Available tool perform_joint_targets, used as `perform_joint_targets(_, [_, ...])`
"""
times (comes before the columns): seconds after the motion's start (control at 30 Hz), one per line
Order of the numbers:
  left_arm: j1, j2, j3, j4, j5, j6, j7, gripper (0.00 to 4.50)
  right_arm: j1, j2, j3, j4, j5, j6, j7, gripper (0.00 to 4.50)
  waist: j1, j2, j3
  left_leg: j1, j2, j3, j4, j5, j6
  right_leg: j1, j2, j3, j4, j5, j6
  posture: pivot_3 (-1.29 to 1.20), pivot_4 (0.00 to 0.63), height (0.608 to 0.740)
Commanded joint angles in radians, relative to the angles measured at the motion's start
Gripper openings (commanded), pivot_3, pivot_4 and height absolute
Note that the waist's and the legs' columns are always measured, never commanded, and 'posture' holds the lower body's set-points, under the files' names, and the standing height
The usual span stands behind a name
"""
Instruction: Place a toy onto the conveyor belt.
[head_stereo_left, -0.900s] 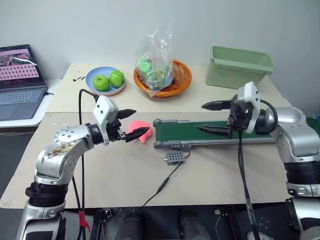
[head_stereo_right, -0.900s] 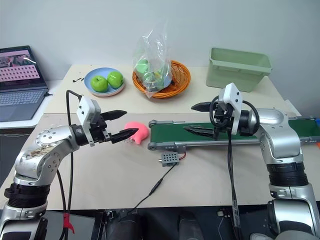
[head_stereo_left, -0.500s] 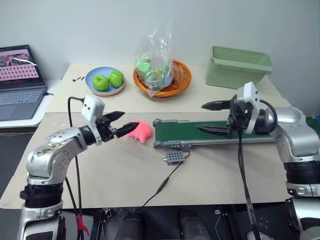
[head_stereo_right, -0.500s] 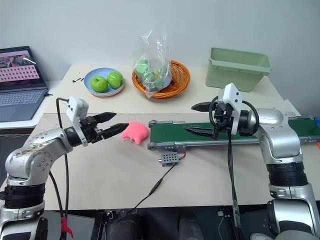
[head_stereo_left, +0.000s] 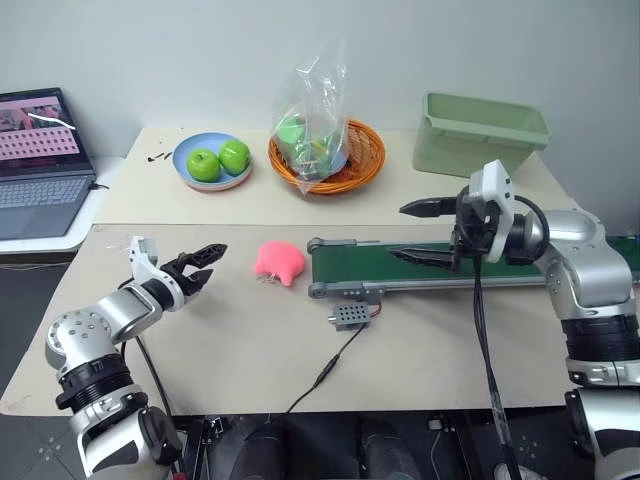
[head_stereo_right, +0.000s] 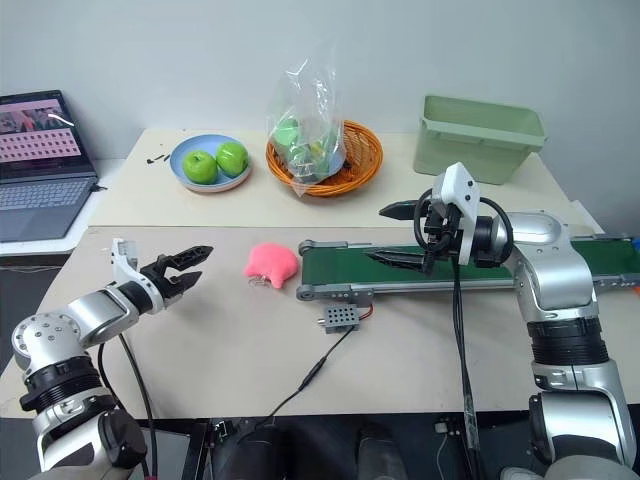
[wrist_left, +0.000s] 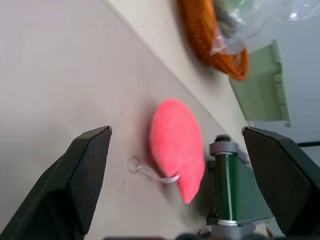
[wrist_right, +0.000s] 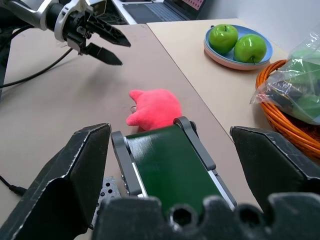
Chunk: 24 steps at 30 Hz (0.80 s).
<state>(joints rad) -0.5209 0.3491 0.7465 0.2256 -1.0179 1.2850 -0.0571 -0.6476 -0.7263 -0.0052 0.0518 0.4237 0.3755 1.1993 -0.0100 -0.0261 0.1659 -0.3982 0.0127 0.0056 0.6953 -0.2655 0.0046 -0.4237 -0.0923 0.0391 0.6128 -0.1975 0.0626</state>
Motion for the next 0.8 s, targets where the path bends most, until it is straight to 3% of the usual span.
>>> perform_joint_targets(0.03, [-0.054,-0.017,0.004,0.023,-0.032,-0.005,0.026,4.47,-0.01,-0.01,-0.021,-0.023,0.005,-0.02,0.003,4.5,0.002,0.0,0.0,0.0,0.0,0.001,0.0,0.0,0.0,0.0,0.0,0.0,0.0,0.0,0.0,0.0,0.15,0.74])
perform_joint_targets(0.77, [-0.191,-0.03,-0.259,0.325,0.19,-0.205,-0.199,4.47,0.037,-0.069,-0.063,-0.097,0.019,0.015,-0.033,4.5,-0.003,0.0,0.0,0.0,0.0,0.002,-0.001,0.0,-0.001,0.0,0.0,0.0,0.0,0.0,0.0,0.0,0.15,0.74])
perform_joint_targets(0.8, [-0.196,-0.032,-0.262,0.338,0.197,-0.216,-0.205,4.22,0.035,-0.07,-0.062,-0.097,0.017,0.015,-0.034,4.5,-0.003,0.0,0.0,0.0,-0.001,0.002,-0.001,0.0,-0.001,0.0,0.0,0.0,0.0,0.0,0.0,0.0,0.15,0.74])
